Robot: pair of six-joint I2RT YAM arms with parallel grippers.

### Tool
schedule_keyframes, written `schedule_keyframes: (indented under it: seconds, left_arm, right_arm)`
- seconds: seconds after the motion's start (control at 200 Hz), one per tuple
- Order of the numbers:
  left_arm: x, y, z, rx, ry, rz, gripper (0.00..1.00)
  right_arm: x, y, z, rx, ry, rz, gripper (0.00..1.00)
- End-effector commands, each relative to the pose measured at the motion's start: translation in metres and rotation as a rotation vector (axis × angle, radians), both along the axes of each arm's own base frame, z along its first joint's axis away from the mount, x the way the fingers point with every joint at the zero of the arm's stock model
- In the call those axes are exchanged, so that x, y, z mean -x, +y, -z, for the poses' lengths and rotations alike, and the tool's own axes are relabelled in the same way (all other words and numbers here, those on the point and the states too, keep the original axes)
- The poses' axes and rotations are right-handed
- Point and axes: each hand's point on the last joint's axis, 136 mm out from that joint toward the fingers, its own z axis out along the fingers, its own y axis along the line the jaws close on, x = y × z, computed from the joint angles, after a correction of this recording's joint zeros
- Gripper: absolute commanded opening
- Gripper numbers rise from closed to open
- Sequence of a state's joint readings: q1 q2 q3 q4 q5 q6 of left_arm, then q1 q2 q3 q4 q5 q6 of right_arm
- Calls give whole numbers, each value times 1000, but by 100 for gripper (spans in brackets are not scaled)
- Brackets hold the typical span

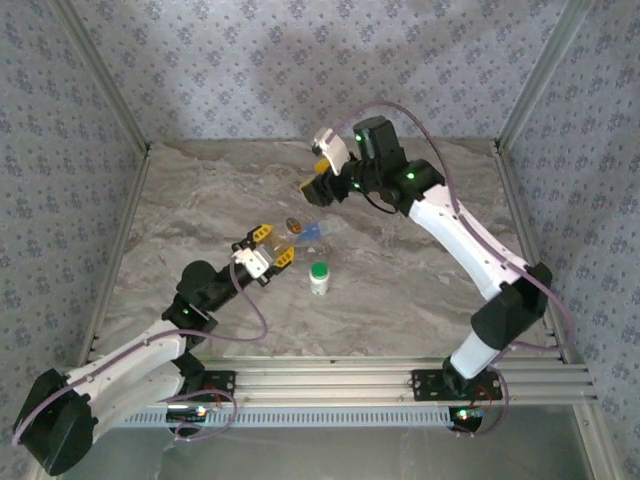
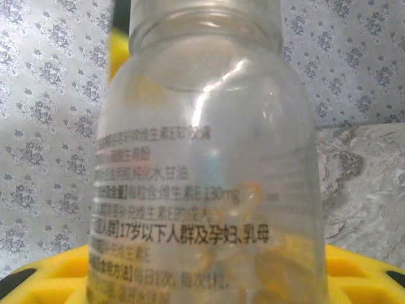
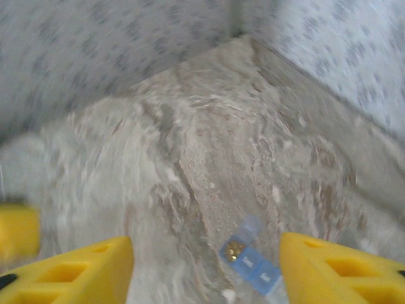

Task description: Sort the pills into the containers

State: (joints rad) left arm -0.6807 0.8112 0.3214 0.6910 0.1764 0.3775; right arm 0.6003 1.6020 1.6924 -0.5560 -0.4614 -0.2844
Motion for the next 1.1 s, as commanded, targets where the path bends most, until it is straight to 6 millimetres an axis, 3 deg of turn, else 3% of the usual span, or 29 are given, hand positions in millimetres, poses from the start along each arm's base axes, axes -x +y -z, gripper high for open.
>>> schedule_keyframes:
  seconds: [0.0, 0.085, 0.295, 0.61, 1.01, 1.094]
  left_arm:
    - [9, 0, 10, -33, 11, 36, 12]
    - [11, 2, 18, -38, 27, 37, 12]
    - [20, 2, 20, -42, 31, 73, 12]
    - [23, -1, 24, -62, 28, 95, 12]
    - [20, -1, 27, -69, 36, 85, 12]
    - [20, -1, 28, -69, 40, 85, 12]
  right_arm:
    - [60, -15, -17, 53, -280, -420, 67]
    - [86, -23, -21, 77, -368, -569, 67]
    - [129, -8, 9, 272, -484, -807, 70]
    - [116, 11, 24, 416, -412, -874, 70]
    - [130, 30, 40, 411, -368, -972, 63]
    - [131, 33, 42, 409, -369, -980, 57]
